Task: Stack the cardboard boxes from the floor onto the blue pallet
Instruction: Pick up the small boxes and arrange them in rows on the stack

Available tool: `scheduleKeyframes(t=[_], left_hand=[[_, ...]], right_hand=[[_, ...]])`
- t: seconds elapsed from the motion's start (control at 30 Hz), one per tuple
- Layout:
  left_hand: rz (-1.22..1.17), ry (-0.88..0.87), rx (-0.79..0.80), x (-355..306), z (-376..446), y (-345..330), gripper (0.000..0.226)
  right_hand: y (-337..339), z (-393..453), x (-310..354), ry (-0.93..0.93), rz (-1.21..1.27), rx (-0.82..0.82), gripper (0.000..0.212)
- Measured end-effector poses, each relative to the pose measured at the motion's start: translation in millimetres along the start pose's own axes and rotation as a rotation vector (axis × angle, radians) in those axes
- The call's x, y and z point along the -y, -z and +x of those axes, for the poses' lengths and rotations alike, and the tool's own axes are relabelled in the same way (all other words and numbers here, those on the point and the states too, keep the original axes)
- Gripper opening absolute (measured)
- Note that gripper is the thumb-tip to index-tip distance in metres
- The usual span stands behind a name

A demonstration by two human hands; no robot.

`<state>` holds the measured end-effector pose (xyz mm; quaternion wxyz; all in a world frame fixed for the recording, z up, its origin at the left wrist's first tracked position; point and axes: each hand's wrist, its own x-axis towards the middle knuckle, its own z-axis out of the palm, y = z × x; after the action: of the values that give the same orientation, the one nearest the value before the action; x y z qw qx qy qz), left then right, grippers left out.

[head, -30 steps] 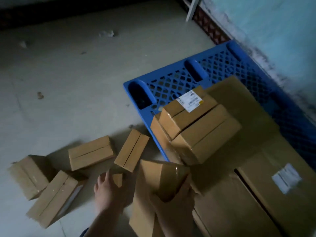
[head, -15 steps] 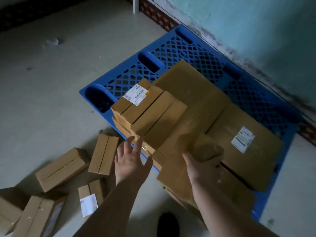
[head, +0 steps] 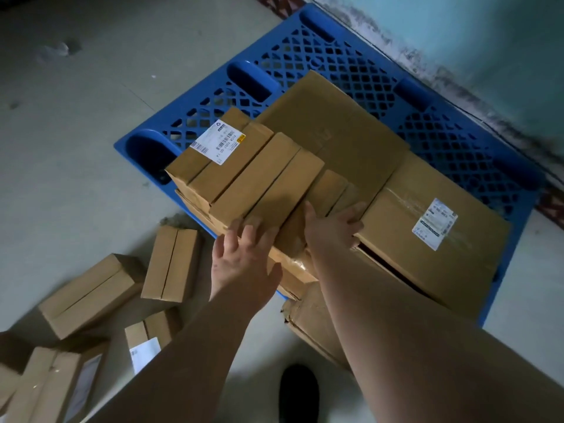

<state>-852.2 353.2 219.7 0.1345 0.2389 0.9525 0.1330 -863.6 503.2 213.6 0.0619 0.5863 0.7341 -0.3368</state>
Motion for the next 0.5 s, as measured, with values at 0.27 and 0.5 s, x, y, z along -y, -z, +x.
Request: scheduleKeyframes(t=[0.27, 0.5], left_hand=[[-0.107, 0.009, 0.052, 13, -6, 5, 0.059], [-0.249, 0.202, -0.042, 89, -33, 25, 0.051]], right_hand=[[6, -7, 5, 0.129, -0.077, -0.092, 0.097], [-24, -111, 54, 1.078, 0.052, -0.089, 0.070]])
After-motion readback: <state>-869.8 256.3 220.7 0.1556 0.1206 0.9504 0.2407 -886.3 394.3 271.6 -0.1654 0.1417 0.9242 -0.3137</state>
